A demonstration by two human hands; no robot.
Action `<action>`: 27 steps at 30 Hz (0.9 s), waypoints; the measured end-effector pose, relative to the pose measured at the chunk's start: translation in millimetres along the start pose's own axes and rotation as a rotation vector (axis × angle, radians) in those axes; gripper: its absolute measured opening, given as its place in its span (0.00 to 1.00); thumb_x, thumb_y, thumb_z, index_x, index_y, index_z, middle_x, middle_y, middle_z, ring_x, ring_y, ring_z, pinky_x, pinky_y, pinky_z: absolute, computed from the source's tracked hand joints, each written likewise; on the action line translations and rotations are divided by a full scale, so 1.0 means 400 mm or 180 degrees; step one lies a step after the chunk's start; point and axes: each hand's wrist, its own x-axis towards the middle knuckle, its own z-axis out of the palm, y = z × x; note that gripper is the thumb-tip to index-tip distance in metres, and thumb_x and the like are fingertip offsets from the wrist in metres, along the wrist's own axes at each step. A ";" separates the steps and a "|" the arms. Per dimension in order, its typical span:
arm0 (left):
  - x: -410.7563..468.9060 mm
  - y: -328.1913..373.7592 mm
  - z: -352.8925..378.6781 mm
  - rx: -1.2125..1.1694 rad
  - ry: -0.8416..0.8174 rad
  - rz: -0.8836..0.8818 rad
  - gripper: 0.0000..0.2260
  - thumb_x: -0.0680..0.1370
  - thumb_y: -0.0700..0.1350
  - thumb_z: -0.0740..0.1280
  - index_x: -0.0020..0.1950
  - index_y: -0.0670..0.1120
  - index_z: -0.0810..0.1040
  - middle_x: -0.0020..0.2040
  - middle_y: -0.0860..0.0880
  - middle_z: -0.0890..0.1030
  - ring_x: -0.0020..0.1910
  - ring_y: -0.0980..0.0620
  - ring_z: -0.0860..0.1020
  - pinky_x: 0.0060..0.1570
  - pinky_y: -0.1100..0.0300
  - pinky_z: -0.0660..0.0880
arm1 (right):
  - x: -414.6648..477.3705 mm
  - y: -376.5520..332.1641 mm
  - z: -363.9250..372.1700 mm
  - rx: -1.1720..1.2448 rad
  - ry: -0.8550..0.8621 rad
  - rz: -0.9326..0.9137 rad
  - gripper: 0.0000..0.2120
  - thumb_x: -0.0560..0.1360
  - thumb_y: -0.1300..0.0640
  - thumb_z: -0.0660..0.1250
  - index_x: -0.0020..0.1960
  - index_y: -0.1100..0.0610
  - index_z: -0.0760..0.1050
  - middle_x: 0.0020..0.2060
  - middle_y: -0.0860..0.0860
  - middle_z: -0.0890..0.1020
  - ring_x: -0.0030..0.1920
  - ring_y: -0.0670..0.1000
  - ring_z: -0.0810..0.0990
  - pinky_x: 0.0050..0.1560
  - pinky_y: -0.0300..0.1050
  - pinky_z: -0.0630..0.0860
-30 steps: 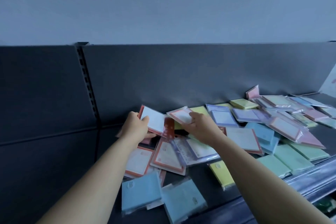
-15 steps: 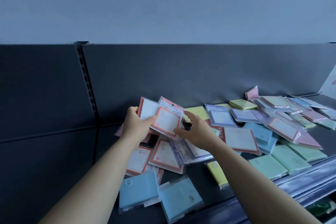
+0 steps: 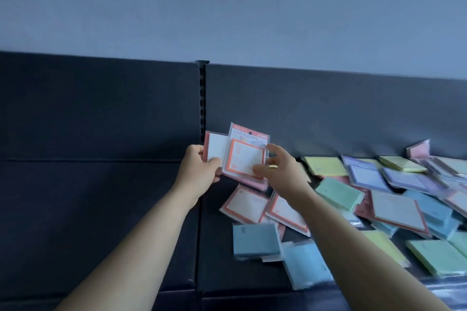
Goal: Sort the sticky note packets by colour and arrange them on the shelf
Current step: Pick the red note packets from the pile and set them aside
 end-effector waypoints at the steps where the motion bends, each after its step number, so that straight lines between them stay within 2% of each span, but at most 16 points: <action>1: -0.008 -0.003 -0.036 0.0092 0.0061 0.0040 0.11 0.77 0.38 0.64 0.60 0.43 0.72 0.50 0.47 0.82 0.38 0.56 0.80 0.34 0.62 0.77 | -0.003 -0.014 0.028 -0.0015 -0.0024 -0.0017 0.25 0.74 0.62 0.70 0.69 0.52 0.67 0.46 0.49 0.78 0.36 0.44 0.76 0.26 0.30 0.70; 5: -0.035 -0.024 -0.193 0.0283 0.0306 0.0053 0.09 0.76 0.38 0.63 0.56 0.42 0.76 0.43 0.48 0.83 0.33 0.59 0.79 0.34 0.64 0.78 | -0.023 -0.078 0.167 -0.0081 -0.0156 -0.0069 0.26 0.74 0.59 0.69 0.69 0.51 0.66 0.50 0.50 0.78 0.42 0.46 0.79 0.33 0.37 0.74; 8: -0.056 -0.041 -0.331 0.0339 0.0450 -0.0021 0.08 0.76 0.38 0.63 0.54 0.41 0.77 0.40 0.48 0.82 0.31 0.59 0.78 0.36 0.62 0.79 | -0.047 -0.136 0.289 -0.0063 -0.0301 -0.0154 0.26 0.74 0.61 0.69 0.69 0.52 0.66 0.47 0.50 0.79 0.42 0.48 0.80 0.38 0.40 0.78; 13: -0.091 -0.073 -0.603 0.0582 0.0709 -0.0071 0.09 0.75 0.41 0.64 0.54 0.43 0.77 0.43 0.48 0.83 0.35 0.56 0.79 0.34 0.61 0.78 | -0.107 -0.246 0.523 -0.0013 -0.0659 -0.0252 0.24 0.73 0.61 0.68 0.68 0.51 0.68 0.43 0.47 0.78 0.38 0.45 0.78 0.32 0.37 0.73; 17: -0.127 -0.099 -0.832 0.0795 0.0891 -0.0157 0.08 0.75 0.42 0.65 0.54 0.45 0.76 0.45 0.50 0.83 0.42 0.49 0.82 0.44 0.49 0.80 | -0.156 -0.332 0.729 0.0024 -0.0860 -0.0292 0.24 0.73 0.61 0.67 0.67 0.50 0.68 0.44 0.47 0.79 0.39 0.45 0.78 0.31 0.37 0.72; 19: -0.141 -0.117 -0.938 0.0861 0.1008 -0.0216 0.09 0.76 0.42 0.65 0.55 0.46 0.75 0.46 0.50 0.83 0.43 0.49 0.82 0.46 0.47 0.81 | -0.180 -0.368 0.828 0.0059 -0.0970 -0.0299 0.24 0.73 0.62 0.67 0.68 0.51 0.67 0.44 0.46 0.79 0.40 0.44 0.79 0.31 0.36 0.72; 21: -0.154 -0.134 -1.033 0.0890 0.1131 -0.0278 0.08 0.77 0.41 0.64 0.55 0.45 0.74 0.46 0.49 0.83 0.42 0.50 0.82 0.44 0.50 0.81 | -0.204 -0.402 0.920 0.0074 -0.1087 -0.0274 0.25 0.74 0.62 0.66 0.68 0.51 0.66 0.44 0.47 0.79 0.39 0.44 0.79 0.29 0.35 0.71; 24: -0.168 -0.160 -1.157 0.0831 0.1331 -0.0384 0.04 0.80 0.39 0.60 0.53 0.45 0.73 0.48 0.48 0.81 0.40 0.54 0.81 0.37 0.60 0.80 | -0.231 -0.445 1.050 0.0055 -0.1230 -0.0242 0.25 0.74 0.62 0.65 0.70 0.51 0.65 0.45 0.50 0.79 0.39 0.46 0.78 0.29 0.35 0.70; 27: -0.169 -0.188 -1.249 0.0601 0.1500 -0.0561 0.08 0.81 0.38 0.57 0.59 0.42 0.72 0.51 0.45 0.81 0.41 0.54 0.82 0.33 0.65 0.77 | -0.242 -0.480 1.151 0.0051 -0.1336 -0.0225 0.25 0.75 0.63 0.62 0.70 0.52 0.64 0.43 0.50 0.78 0.37 0.46 0.77 0.27 0.34 0.71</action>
